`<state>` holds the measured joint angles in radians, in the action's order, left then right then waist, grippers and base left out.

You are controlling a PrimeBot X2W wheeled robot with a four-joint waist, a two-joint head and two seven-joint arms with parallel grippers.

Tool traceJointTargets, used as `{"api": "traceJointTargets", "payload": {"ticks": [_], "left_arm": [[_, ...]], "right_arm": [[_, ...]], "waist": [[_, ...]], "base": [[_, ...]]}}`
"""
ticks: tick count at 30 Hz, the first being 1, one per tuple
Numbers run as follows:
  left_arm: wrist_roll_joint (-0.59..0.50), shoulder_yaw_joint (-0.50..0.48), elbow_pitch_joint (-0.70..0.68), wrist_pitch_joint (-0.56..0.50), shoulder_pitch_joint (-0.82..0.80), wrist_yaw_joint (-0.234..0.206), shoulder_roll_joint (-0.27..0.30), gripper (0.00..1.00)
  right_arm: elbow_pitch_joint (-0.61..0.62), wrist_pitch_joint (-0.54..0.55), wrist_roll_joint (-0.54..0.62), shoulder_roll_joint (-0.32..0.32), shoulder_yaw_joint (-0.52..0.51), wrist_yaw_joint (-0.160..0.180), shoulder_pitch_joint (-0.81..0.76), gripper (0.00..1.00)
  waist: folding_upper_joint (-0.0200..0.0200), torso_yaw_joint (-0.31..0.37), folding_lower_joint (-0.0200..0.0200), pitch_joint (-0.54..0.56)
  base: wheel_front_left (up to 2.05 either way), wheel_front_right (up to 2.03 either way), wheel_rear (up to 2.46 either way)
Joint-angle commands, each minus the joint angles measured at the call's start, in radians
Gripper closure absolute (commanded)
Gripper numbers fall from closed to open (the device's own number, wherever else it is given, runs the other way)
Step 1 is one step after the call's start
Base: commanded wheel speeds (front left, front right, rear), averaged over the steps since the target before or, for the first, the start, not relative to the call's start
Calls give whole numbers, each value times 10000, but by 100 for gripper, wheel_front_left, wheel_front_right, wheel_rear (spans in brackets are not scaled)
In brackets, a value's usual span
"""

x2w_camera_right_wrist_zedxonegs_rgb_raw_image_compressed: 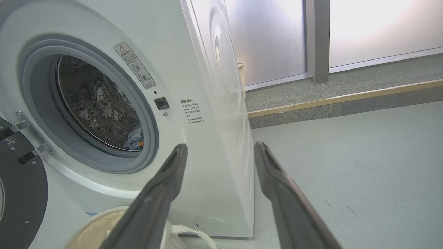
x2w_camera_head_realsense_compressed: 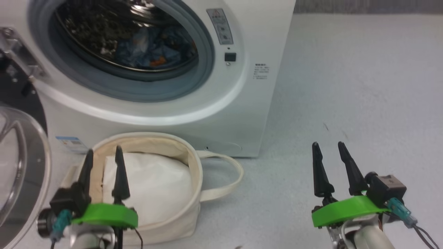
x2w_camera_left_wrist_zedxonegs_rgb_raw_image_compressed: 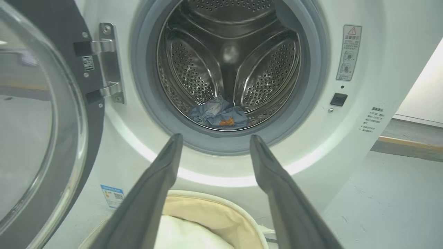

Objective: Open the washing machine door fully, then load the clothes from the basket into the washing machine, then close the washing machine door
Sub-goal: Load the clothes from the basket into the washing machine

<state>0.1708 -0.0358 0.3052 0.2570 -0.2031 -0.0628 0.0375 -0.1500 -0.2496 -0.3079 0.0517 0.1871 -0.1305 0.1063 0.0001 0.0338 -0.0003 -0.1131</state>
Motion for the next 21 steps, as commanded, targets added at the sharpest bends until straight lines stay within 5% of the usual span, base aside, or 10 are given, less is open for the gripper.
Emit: {"api": "traceJointTargets", "payload": {"ticks": [1, 21], "left_arm": [[46, -129, -452, 47, -2, -100, 131, 0], [435, 472, -855, 47, 883, -633, 128, 0]], "right_arm": [[305, -122, 61, -15, 150, -2, 40, 0], [252, -122, 25, -15, 76, -2, -318, 0]], "waist": [[-1, -242, 3, 346], [-1, -367, 3, 801]], "base": [[0, 0, 0], [0, 0, 0]]}}
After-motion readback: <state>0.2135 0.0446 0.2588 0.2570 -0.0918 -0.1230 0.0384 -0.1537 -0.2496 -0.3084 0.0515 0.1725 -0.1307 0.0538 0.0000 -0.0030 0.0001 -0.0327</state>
